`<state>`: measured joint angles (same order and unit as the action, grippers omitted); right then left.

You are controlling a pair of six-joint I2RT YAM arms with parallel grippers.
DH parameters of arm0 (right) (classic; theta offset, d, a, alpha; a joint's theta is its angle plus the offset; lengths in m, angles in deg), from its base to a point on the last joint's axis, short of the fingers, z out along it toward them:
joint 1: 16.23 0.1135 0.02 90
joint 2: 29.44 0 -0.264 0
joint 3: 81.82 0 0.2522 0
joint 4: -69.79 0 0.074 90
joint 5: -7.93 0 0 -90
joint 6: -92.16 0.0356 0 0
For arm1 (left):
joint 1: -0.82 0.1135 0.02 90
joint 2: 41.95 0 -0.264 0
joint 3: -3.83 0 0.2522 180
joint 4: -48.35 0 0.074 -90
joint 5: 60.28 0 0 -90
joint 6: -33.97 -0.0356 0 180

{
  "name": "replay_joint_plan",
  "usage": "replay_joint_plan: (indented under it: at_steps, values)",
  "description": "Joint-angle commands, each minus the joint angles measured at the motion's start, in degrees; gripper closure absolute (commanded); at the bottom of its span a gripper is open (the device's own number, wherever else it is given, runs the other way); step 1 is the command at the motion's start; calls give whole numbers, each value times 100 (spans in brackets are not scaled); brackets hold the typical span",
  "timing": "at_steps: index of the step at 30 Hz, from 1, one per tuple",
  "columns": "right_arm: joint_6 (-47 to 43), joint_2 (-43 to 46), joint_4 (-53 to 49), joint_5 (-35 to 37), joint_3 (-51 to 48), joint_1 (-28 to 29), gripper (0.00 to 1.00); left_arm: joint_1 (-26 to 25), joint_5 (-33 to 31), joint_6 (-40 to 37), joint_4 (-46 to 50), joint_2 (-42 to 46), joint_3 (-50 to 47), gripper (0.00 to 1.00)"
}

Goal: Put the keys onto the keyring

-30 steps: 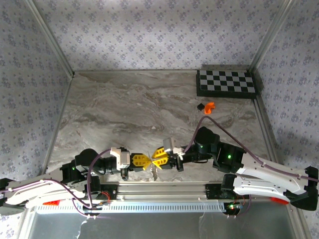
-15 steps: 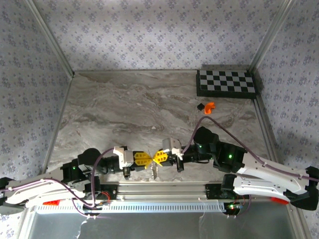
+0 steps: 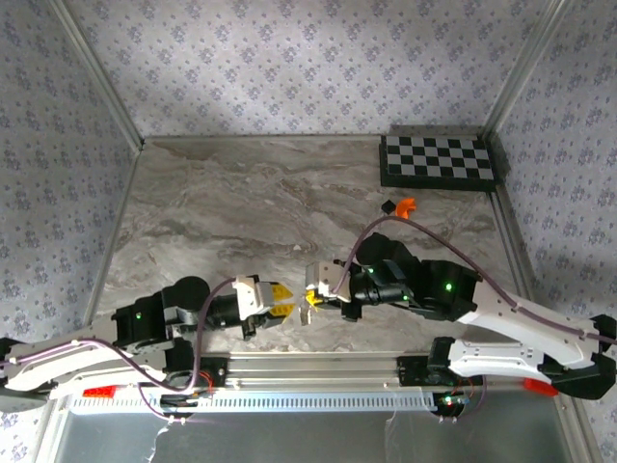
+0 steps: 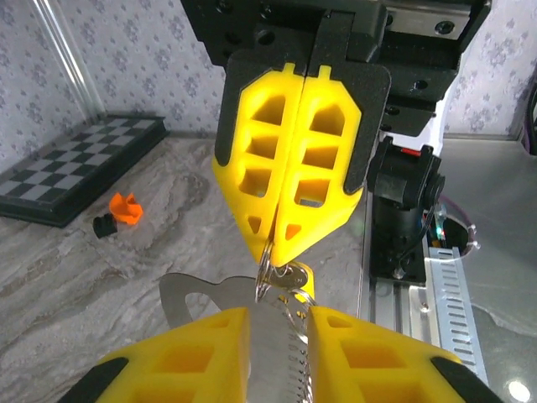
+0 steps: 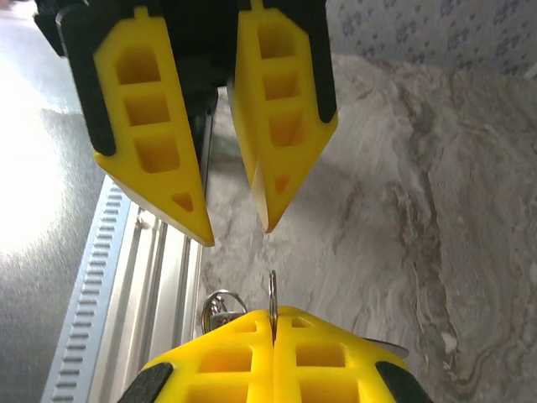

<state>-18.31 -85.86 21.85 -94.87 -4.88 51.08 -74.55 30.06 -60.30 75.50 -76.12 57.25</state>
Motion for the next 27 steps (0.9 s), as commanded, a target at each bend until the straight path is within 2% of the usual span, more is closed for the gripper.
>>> replay_joint_plan:
  at_steps: [1, 10, 16, 21, 27]
  values:
    - [-185, -21, -328, 45, 252, 35, 100, 4, 21, -126, -18, -153, 218, 74]
    - [-175, -115, -226, -161, 233, 106, 100, 5, 47, -144, -369, -465, 175, 73]
    - [-163, -116, -245, -162, 198, 133, 100, 4, 90, -146, -435, -527, 176, 76]
    - [-181, -132, -246, -205, 212, 164, 100, 2, 106, -142, -477, -588, 180, 84]
    - [-194, -162, -279, -206, 221, 186, 100, 3, 137, -145, -521, -626, 176, 100]
